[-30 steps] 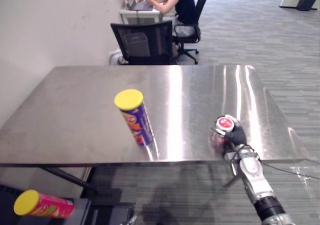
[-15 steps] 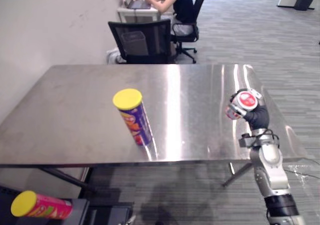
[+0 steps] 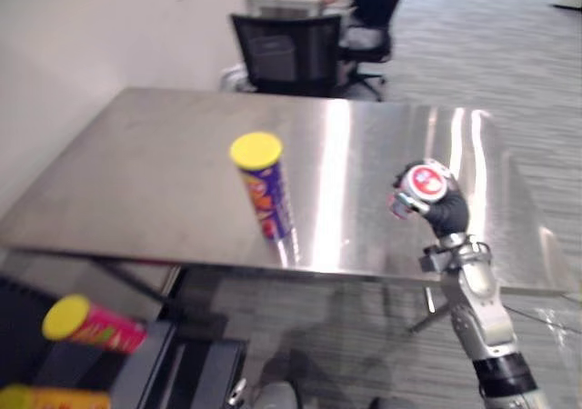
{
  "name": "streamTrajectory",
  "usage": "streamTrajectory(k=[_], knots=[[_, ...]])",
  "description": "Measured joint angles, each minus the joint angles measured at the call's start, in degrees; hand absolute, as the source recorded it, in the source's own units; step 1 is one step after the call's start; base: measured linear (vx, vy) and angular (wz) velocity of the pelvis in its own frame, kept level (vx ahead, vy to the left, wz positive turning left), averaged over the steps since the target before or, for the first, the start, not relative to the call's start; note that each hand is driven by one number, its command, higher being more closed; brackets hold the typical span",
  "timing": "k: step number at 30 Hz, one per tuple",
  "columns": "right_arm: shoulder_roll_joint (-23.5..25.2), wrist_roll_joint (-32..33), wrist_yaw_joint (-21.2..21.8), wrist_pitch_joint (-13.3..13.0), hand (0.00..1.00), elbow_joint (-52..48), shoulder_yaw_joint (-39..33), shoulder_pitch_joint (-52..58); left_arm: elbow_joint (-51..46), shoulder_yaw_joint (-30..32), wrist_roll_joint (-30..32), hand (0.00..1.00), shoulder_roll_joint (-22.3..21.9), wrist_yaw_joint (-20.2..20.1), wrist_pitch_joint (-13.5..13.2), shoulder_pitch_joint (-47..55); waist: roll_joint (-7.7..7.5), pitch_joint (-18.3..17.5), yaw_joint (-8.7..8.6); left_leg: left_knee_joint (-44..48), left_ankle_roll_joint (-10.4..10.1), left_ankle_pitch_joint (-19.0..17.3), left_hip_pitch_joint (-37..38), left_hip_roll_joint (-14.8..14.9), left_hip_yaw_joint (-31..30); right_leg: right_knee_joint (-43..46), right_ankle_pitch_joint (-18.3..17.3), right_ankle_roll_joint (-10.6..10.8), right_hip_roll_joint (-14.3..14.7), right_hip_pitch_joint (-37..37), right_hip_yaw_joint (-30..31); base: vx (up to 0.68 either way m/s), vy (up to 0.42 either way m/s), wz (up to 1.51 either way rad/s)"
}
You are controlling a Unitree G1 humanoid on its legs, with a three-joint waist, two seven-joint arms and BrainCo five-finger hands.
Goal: Put the gum and the chips on the shelf.
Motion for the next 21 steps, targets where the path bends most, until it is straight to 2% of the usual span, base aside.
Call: streamTrajectory(k=[1, 2, 3, 4, 5, 6, 7, 8, 9, 10, 11, 12, 13, 14, 16, 18, 19, 21], knots=[[-0.3, -0.1, -0.1, 0.0, 1.00, 0.5, 0.8, -1.8, 0.2, 0.1, -1.5, 0.00, -0.6, 0.0, 0.5, 0.1, 0.75, 0.6, 1.12, -2.5, 0.4, 0.0, -0.1, 1.6, 3.7, -0.9, 0.6, -0.6, 0.4, 0.3, -2.6, -0.11, -0.170, 1.30], [-1.0, -0.3, -0.3, -0.4, 1.00, 0.5, 0.5, -3.1, 0.8, 0.5, -3.4, 0.00, -1.3, -0.3, 0.7, 0.1, 0.98, 0.7, 1.27, -4.7, 2.9, -0.1, -0.2, 4.0, 10.2, -3.8, 1.9, -1.4, 0.6, 2.1, -7.7, -0.09, -0.179, 1.51], [-1.5, -0.4, -0.6, -0.9, 1.00, 0.5, -0.2, -3.3, 1.7, 0.9, -4.1, 0.00, -1.2, -0.6, 0.8, -0.2, 0.89, 0.7, 1.00, -4.4, 4.4, 0.5, -0.1, 5.0, 14.5, -5.4, 2.0, -1.7, 0.3, 2.6, -10.4, -0.07, -0.132, 1.86], [-2.0, -1.4, -1.7, -2.0, 1.00, 0.9, -1.8, -3.6, 2.6, 1.1, -4.0, 0.00, -1.6, -0.7, 0.9, -0.4, 1.22, 1.1, 0.33, 0.5, 7.3, 0.1, -1.7, 8.2, 22.2, -4.9, 2.0, -1.9, -0.8, 3.1, -15.1, -0.05, -0.048, 2.20], [-2.8, -3.5, -3.6, -2.8, 1.00, 1.1, -5.9, -2.8, 3.0, 1.1, -3.7, 0.00, -2.8, -1.0, 1.7, 0.6, 3.89, 0.6, 0.18, 9.2, 13.1, 3.6, -0.9, 12.3, 33.0, 3.4, -2.0, -2.0, -4.0, 2.8, -21.7, -0.05, -0.028, 2.66], [-3.9, -4.5, -4.9, -3.7, 1.00, 0.9, -8.4, -1.9, 2.5, 0.7, -3.5, 0.00, -3.7, -1.1, 1.8, 1.4, 4.70, 0.9, -0.78, 8.9, 13.1, 5.7, -2.5, 10.8, 34.7, 9.3, -5.0, -2.2, -6.3, 2.2, -24.1, -0.05, -0.015, 2.53], [-4.6, -4.9, -5.4, -4.0, 1.00, 0.7, -10.3, -0.8, 1.9, 0.6, -3.6, 0.00, -3.4, -1.1, 1.6, 1.6, 3.93, 0.7, -1.33, 5.9, 13.4, 8.5, -2.8, 9.0, 34.5, 9.9, -6.7, -3.0, -7.3, 1.9, -24.4, -0.08, -0.031, 2.41], [-6.0, -4.9, -5.8, -4.0, 1.00, 0.2, -12.4, 1.2, 1.9, 1.4, -3.6, 0.00, -3.2, -1.2, 1.7, 1.4, 2.25, 0.6, -2.03, -1.2, 12.9, 11.6, -2.3, 4.2, 32.7, 7.5, -7.0, -3.2, -8.1, 2.3, -25.9, -0.09, -0.019, 2.14], [-6.3, -5.0, -5.8, -4.0, 1.00, -0.3, -14.2, 2.7, 2.9, 2.8, -3.5, 0.00, -3.0, -1.1, 2.1, 1.4, 2.07, 0.7, -0.72, 5.6, 14.4, 5.7, -1.3, 5.8, 37.1, 8.2, -6.4, -2.3, -9.5, 3.0, -30.7, -0.09, -0.063, 1.92], [-5.9, -4.9, -6.2, -4.0, 1.00, -1.1, -14.2, 3.9, 3.8, 3.0, -3.4, 0.00, -3.7, -1.3, 2.5, 3.5, 1.56, 0.6, -0.67, 9.8, 12.2, 3.6, 1.1, 7.5, 39.5, 10.6, -6.7, -2.8, -11.4, 3.1, -32.8, -0.07, -0.049, 1.26], [-6.1, -4.9, -6.3, -4.0, 1.00, -1.8, -14.3, 4.5, 3.7, 3.3, -3.4, 0.00, -4.2, -1.4, 2.3, 4.5, 1.48, 0.5, -1.02, 9.8, 11.0, 3.1, 2.4, 7.8, 39.5, 11.6, -6.7, -2.9, -12.3, 3.0, -33.7, -0.06, -0.031, 1.04], [-6.4, -4.8, -6.3, -4.1, 1.00, -2.9, -14.7, 5.4, 3.7, 3.3, -3.6, 0.00, -5.0, -1.4, 2.1, 5.6, 1.46, 0.5, -1.23, 9.0, 8.4, 3.1, 4.8, 8.0, 39.2, 12.4, -6.8, -3.0, -13.4, 2.7, -35.1, -0.05, 0.062, 0.84], [-6.6, -4.8, -6.3, -4.1, 1.00, -3.1, -14.9, 5.6, 3.8, 3.2, -3.6, 0.00, -5.1, -1.7, 1.5, 6.0, 1.57, 0.4, -1.14, 6.7, 6.7, 3.6, 5.8, 8.1, 38.3, 12.7, -6.8, -3.0, -14.0, 2.2, -36.0, -0.05, 0.125, 0.87], [-6.5, -4.8, -6.4, -4.4, 1.00, -3.3, -15.2, 5.7, 4.8, 3.1, -3.6, 0.00, -5.1, -2.3, 0.6, 5.9, 1.63, 0.2, -1.16, 2.8, 4.7, 3.2, 6.3, 7.4, 36.4, 14.1, -6.7, -2.9, -15.1, 1.0, -37.3, -0.07, 0.149, 0.58], [-5.7, -4.8, -7.3, -4.4, 1.00, -3.3, -15.2, 5.9, 5.7, 2.2, -3.5, 0.00, -4.7, -2.7, -0.4, 5.6, 1.43, 0.2, -1.35, -1.9, 2.2, 1.5, 5.7, 5.4, 36.1, 16.8, -6.7, -2.9, -16.8, -0.1, -39.5, -0.12, 0.206, 0.67], [-4.6, -4.8, -8.6, -4.2, 1.00, -3.2, -15.3, 5.8, 5.8, 0.3, -3.5, 0.00, -3.2, -2.8, -0.7, 5.5, 0.85, -0.4, -1.53, -5.1, 1.2, 0.4, 5.2, 3.1, 35.9, 19.4, -6.5, -2.9, -19.3, -0.8, -41.3, -0.11, 0.232, 0.64], [-3.7, -4.9, -9.0, -3.9, 1.00, -3.2, -15.2, 5.8, 5.7, -0.2, -3.6, 0.00, -2.4, -2.6, -1.3, 5.4, -0.36, -0.4, -1.08, -5.8, 1.9, 0.5, 4.6, 1.8, 35.4, 20.5, -5.2, -3.4, -20.9, -1.0, -42.2, -0.09, 0.252, 0.47], [-3.5, -5.0, -9.1, -3.3, 1.00, -3.2, -15.0, 5.8, 5.7, -0.6, -3.7, 0.00, -2.1, -1.8, -1.7, 5.5, -0.58, -0.6, -0.97, -5.6, 3.2, 0.1, 4.0, 1.0, 33.9, 21.2, -1.7, -4.6, -22.0, -0.8, -42.2, -0.07, 0.261, 0.43]])
